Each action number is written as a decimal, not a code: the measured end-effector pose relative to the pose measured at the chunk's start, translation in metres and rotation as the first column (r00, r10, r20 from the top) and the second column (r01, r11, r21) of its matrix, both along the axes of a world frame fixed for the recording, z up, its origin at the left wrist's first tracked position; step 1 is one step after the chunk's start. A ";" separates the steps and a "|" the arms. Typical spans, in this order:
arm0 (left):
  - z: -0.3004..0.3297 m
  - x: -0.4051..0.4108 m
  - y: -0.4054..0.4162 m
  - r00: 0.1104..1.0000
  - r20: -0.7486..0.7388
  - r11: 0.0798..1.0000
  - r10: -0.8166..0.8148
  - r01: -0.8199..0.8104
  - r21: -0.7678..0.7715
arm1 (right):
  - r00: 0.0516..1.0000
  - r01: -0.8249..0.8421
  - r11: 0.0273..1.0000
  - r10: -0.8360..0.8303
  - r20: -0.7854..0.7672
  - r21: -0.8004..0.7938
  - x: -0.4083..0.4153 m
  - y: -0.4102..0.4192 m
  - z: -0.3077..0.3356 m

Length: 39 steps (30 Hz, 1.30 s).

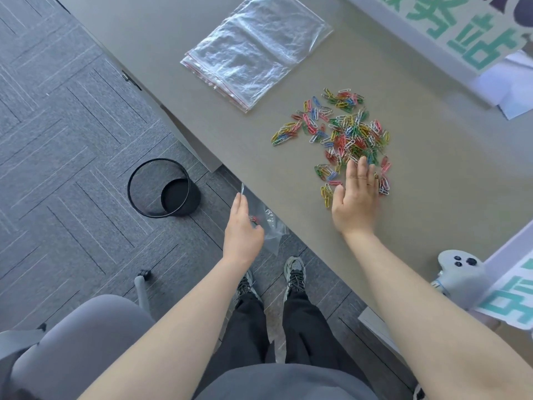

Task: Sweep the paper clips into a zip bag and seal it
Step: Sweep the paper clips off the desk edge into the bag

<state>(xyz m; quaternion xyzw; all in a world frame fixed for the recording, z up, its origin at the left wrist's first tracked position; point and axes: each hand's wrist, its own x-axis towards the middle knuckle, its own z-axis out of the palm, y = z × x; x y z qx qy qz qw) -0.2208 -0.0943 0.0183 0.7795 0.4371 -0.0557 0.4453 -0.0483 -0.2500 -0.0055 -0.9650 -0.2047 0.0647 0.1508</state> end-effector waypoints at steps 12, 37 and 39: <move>0.000 0.000 -0.024 0.999 -0.015 0.999 -0.042 0.042 -0.004 | 0.987 -0.158 0.986 0.156 -0.045 -0.045 -0.017 0.008 -0.007; 0.001 -0.001 -0.032 0.999 -0.001 0.999 -0.035 0.035 0.003 | 0.983 -0.176 0.984 0.173 -0.054 -0.039 -0.072 -0.009 -0.007; 0.001 0.000 -0.032 0.999 -0.001 0.999 -0.045 0.045 0.005 | 0.981 -0.190 0.979 0.187 -0.048 -0.070 -0.074 -0.005 -0.008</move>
